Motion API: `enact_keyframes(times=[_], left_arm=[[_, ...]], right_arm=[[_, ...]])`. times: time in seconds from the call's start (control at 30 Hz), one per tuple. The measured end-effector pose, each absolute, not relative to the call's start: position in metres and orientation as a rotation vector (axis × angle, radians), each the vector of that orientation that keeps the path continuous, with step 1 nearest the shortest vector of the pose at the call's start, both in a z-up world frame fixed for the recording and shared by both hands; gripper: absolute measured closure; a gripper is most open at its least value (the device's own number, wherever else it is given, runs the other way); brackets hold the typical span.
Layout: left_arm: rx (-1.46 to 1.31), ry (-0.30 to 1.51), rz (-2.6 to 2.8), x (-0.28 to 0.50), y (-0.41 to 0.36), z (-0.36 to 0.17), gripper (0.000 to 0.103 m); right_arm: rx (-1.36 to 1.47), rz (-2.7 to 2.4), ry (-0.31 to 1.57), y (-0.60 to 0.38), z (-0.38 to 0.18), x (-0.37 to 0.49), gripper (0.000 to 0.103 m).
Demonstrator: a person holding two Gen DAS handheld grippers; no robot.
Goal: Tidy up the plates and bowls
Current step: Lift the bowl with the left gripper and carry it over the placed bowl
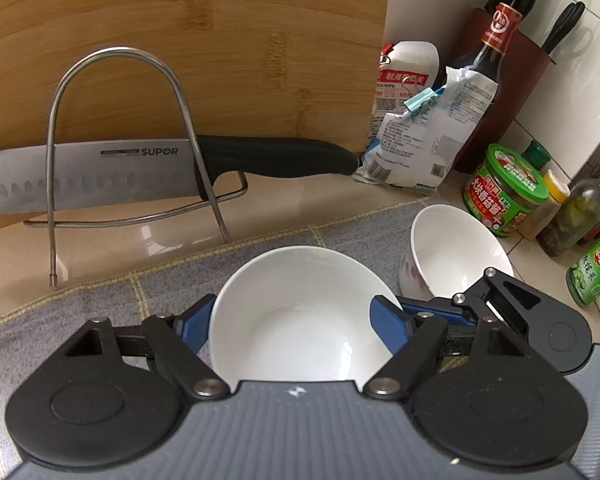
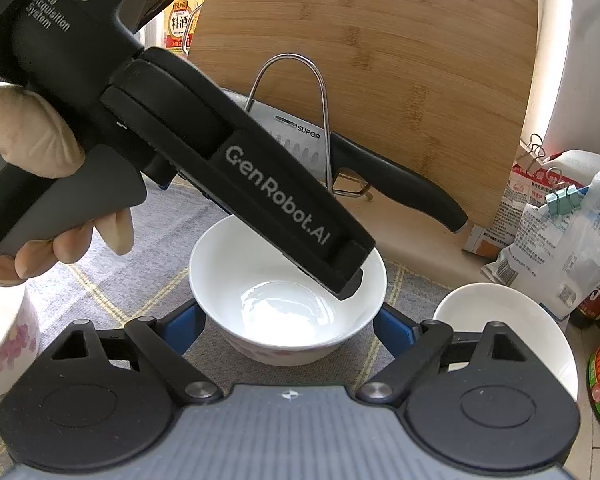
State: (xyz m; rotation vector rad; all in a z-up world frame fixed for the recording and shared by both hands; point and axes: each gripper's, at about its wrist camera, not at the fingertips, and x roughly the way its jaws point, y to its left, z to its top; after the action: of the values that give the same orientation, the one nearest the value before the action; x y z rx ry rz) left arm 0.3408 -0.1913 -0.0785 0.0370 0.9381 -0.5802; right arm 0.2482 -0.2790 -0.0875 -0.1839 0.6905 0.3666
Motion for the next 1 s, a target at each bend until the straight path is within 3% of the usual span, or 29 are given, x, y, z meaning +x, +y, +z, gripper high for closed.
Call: enact_keyframes(times=[1.0], left_arm=[[-0.041,0.874,-0.488,0.26,-0.145,-0.029,0.022]], right_arm=[[-0.213,0.527,0.639,-0.253,-0.032,0.187,0.01]])
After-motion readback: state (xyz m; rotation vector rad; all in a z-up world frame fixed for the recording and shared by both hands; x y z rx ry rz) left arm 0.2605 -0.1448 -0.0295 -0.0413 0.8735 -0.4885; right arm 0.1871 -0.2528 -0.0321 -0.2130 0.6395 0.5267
